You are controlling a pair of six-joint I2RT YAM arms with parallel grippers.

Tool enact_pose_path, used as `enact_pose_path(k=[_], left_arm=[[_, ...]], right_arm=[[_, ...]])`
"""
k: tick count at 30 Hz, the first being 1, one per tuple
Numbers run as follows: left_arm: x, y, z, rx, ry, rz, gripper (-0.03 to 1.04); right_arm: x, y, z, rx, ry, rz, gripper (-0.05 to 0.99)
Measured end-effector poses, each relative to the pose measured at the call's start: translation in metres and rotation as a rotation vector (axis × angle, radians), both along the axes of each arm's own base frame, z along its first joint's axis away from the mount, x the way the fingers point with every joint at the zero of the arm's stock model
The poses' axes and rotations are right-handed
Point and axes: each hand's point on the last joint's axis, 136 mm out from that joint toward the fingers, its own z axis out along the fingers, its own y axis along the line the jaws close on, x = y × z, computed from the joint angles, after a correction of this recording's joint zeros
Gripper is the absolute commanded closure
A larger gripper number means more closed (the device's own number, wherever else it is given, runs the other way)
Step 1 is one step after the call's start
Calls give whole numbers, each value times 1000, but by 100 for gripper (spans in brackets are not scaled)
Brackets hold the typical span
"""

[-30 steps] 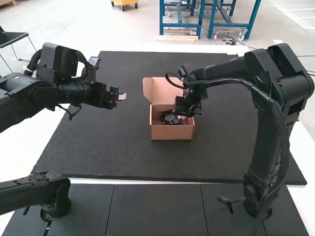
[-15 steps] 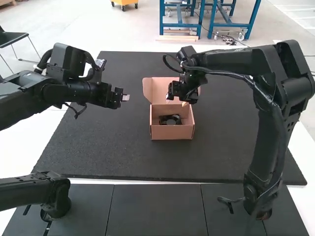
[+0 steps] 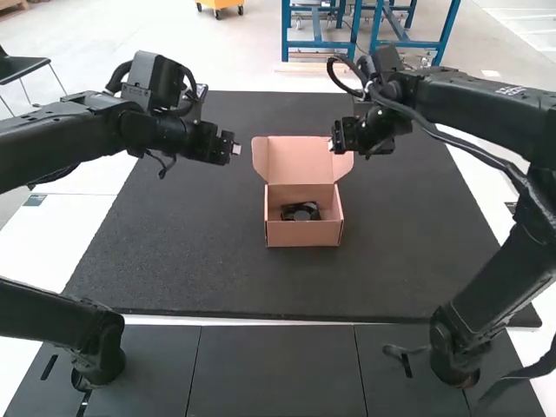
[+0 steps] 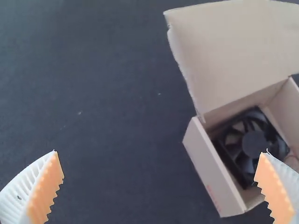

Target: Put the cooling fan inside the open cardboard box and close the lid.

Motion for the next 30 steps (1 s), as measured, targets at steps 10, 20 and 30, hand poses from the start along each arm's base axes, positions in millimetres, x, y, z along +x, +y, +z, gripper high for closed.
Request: enact_pose_path(k=[10, 20, 30], left_arm=[[21, 5, -31, 75, 46, 59, 4], [42, 8, -43, 102, 38, 100, 4], [64, 10, -53, 103, 30, 128, 4]], right_arm=[[24, -27, -2, 1, -114, -47, 21], [32, -20, -19, 11, -90, -32, 22], [45, -13, -31, 10, -58, -24, 22]])
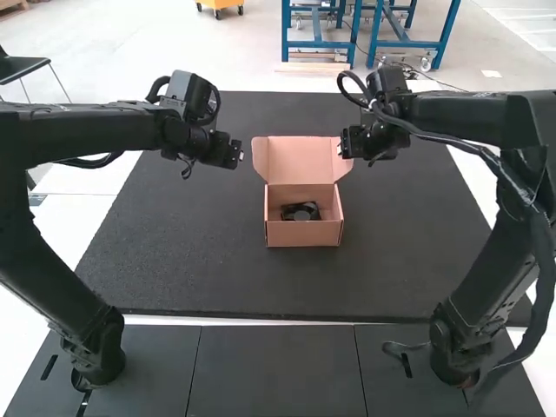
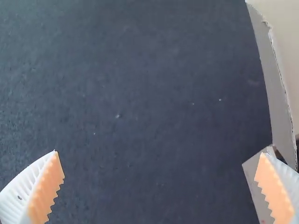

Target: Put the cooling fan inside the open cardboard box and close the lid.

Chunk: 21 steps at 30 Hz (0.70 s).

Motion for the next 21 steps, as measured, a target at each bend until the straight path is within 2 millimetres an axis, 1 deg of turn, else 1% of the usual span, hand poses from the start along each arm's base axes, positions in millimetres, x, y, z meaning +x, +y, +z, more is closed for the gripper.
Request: enact_pose_path(k=[3, 5, 8, 16, 21], left_arm=[[6, -2, 0, -3, -10, 0, 4], [10, -4, 0, -3, -13, -1, 4], [15, -6, -1, -3, -14, -1, 4], [25, -10, -8, 2, -2, -2, 4], [29, -11, -7, 0, -8, -2, 4]], right_arm=[[3, 1, 4, 4, -9, 1, 22], [4, 2, 4, 5, -8, 2, 22], [6, 3, 2, 4, -3, 2, 27], [6, 3, 1, 8, 1, 1, 27], [6, 3, 1, 9, 1, 1, 27]])
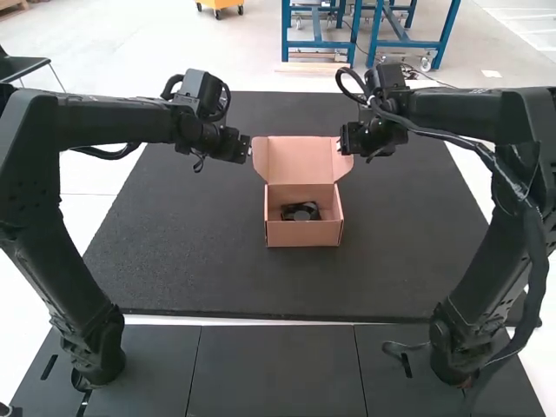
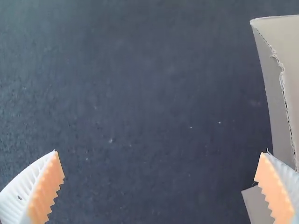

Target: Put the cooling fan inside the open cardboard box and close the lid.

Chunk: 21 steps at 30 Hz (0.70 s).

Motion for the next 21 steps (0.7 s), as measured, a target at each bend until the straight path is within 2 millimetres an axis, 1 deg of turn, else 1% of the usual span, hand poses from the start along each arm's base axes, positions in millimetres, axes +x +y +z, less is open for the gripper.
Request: enact_pose_path(k=[3, 6, 12, 15, 21], left_arm=[[1, -1, 1, -2, -4, -1, 4], [6, -3, -2, -3, -3, -3, 4], [9, -10, -6, -18, 9, -24, 4], [9, -16, -4, -29, 5, -41, 4], [7, -24, -3, -45, 6, -68, 4]], right_arm=[[0, 1, 1, 6, 0, 4, 28], [0, 2, 2, 10, -1, 7, 31], [5, 5, 12, 21, -16, 10, 33], [7, 6, 10, 21, -10, 11, 40], [3, 6, 1, 12, 32, 14, 41]])
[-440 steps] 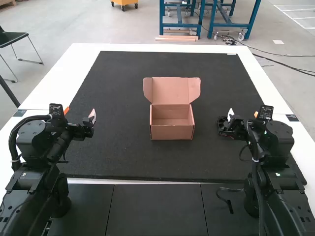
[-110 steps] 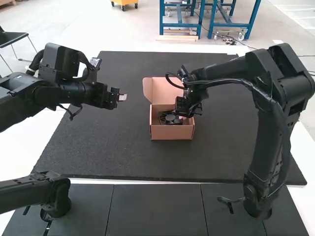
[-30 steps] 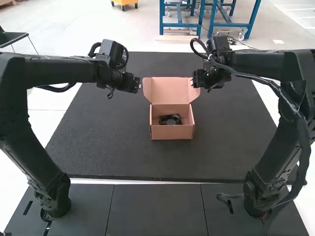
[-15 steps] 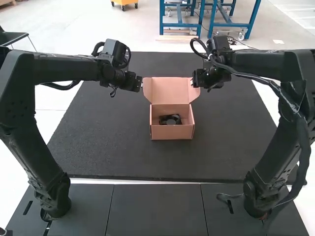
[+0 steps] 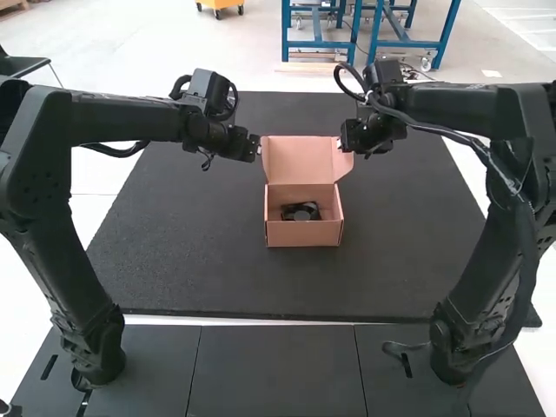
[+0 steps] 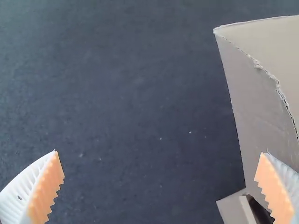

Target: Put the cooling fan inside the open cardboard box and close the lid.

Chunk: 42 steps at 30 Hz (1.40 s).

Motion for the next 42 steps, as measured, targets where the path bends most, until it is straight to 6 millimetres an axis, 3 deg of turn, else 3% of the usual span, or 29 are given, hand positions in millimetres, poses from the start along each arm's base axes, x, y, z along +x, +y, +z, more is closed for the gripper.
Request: enact_pose_path(k=[16, 23, 36, 42], left_arm=[[-15, -27, -3, -12, 28, -66, 4], [-16, -27, -5, -9, 35, -66, 4], [-17, -26, -6, -10, 43, -62, 4], [-18, -26, -7, -9, 47, -62, 4]], right_arm=[[-3, 1, 0, 6, 23, 4, 62], [0, 3, 11, 18, 11, 1, 66], [-8, 2, 5, 13, 56, 4, 78], [-11, 2, 4, 10, 69, 4, 78]])
